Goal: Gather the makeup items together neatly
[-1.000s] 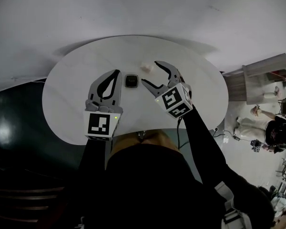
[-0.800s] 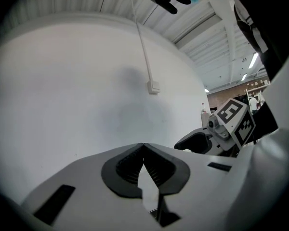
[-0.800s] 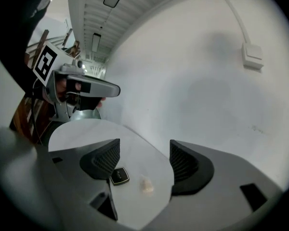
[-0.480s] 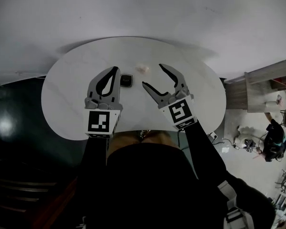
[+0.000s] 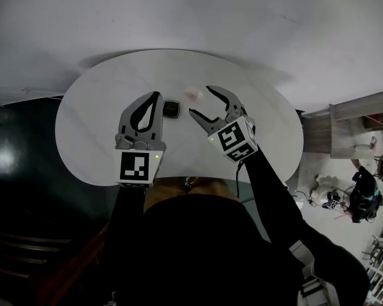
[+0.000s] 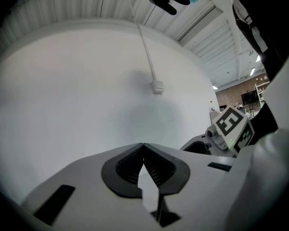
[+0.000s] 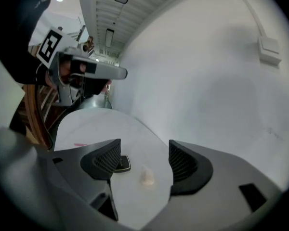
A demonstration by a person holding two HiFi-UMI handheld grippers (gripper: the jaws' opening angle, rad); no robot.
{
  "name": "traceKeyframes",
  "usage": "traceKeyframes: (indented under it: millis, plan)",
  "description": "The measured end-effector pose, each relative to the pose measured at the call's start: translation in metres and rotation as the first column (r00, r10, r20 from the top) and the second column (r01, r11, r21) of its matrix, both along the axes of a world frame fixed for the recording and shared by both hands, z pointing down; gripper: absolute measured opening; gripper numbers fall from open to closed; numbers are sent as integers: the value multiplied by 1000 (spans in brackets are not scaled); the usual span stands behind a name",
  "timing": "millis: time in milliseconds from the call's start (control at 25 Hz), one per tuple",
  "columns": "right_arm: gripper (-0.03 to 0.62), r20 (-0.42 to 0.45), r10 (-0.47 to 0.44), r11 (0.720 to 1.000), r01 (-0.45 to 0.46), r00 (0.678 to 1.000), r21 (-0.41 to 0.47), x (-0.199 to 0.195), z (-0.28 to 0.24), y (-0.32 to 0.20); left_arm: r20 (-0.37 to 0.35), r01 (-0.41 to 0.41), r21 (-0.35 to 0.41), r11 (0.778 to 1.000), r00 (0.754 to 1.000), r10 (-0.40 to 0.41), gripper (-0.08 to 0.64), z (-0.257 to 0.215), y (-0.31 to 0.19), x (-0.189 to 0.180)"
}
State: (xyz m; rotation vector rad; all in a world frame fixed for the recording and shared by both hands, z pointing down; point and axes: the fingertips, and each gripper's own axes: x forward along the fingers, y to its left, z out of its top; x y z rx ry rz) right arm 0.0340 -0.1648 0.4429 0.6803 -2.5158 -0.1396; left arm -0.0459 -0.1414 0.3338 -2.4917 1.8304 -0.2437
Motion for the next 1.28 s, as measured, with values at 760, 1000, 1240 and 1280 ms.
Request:
traceKeyframes:
  millis: [760, 1000, 1240, 1280]
  plan:
    - [247, -329, -72, 977, 1, 942, -213, -20, 166, -58, -1, 37, -81, 996, 999, -37, 16, 28, -4, -37]
    - [54, -374, -19, 978, -61, 927, -201, -9, 175, -66, 9, 33, -100, 994, 999, -32, 15, 37, -10, -43]
    - [38, -347, 22, 985, -80, 937, -154, 0, 160, -71, 23, 2, -91, 996, 1000, 0, 15, 35, -16, -36]
    - [38, -332, 42, 984, -97, 942, -149, 3, 155, -73, 25, -4, -87, 996, 1000, 6, 16, 34, -17, -34]
